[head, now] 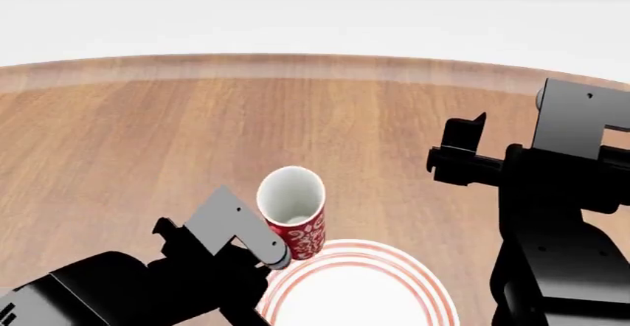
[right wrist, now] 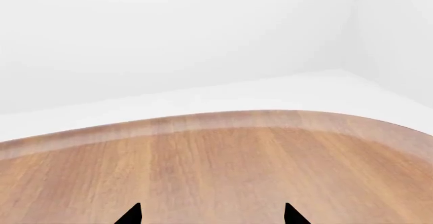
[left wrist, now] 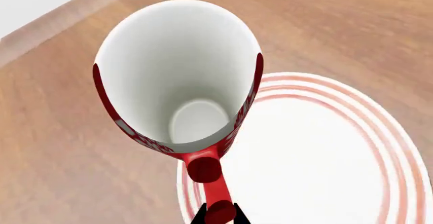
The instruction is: Pick up the red mug and put it on the plate
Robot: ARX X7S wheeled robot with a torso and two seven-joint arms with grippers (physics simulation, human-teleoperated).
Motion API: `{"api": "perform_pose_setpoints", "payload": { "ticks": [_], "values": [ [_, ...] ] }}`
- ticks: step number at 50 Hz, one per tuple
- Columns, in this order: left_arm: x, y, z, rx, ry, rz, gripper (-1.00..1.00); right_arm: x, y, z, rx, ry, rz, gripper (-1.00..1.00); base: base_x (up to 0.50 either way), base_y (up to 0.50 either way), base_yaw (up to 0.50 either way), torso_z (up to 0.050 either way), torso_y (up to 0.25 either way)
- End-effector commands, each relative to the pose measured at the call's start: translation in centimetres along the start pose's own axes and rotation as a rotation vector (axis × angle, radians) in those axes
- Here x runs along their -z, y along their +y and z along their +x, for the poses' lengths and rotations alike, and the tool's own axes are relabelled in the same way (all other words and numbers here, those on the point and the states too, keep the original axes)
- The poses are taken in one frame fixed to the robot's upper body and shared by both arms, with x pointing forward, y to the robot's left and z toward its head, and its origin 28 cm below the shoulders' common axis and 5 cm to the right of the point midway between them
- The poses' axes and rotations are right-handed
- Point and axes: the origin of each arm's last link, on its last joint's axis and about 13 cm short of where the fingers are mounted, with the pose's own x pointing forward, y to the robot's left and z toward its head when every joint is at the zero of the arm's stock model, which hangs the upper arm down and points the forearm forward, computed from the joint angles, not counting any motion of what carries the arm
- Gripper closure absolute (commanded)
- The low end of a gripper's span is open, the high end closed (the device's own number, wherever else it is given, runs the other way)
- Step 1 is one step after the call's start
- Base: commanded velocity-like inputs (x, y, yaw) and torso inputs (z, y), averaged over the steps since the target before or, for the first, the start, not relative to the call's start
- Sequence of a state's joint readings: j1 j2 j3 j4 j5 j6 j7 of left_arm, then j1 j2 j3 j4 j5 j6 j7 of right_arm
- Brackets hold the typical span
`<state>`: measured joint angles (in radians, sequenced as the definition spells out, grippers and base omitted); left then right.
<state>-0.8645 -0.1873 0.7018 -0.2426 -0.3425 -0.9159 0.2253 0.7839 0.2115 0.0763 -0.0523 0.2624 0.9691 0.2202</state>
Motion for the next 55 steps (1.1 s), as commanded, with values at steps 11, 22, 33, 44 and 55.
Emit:
{"api": "perform_pose_setpoints", "payload": {
  "ticks": [11,22,33,44,55],
  "values": [
    [-1.8,-0.5,2.1,0.091,0.019,0.031,1.00,0.1,0.1,0.2,-0.005,0.005,0.001,-1.00,0.00,0.00,0.00,0.000,0.000],
    [-2.3,-0.8,3.1,0.123,0.041,0.046,1.00,0.2,0.0,0.1,-0.004,0.005,0.006,-1.00,0.00,0.00,0.00,0.000,0.000],
    [-2.3,-1.1,4.3,0.154,0.077,0.049,1.00,0.2,0.0,0.1,-0.005,0.003,0.008,-1.00,0.00,0.00,0.00,0.000,0.000],
    [-2.1,-1.3,5.3,0.200,0.109,0.043,1.00,0.4,-0.1,0.2,-0.004,0.008,0.008,-1.00,0.00,0.00,0.00,0.000,0.001],
    [-2.0,-1.5,5.4,0.242,0.124,0.036,1.00,0.5,-0.2,0.4,-0.003,0.011,0.011,-1.00,0.00,0.00,0.00,0.000,0.000]
  ]
}}
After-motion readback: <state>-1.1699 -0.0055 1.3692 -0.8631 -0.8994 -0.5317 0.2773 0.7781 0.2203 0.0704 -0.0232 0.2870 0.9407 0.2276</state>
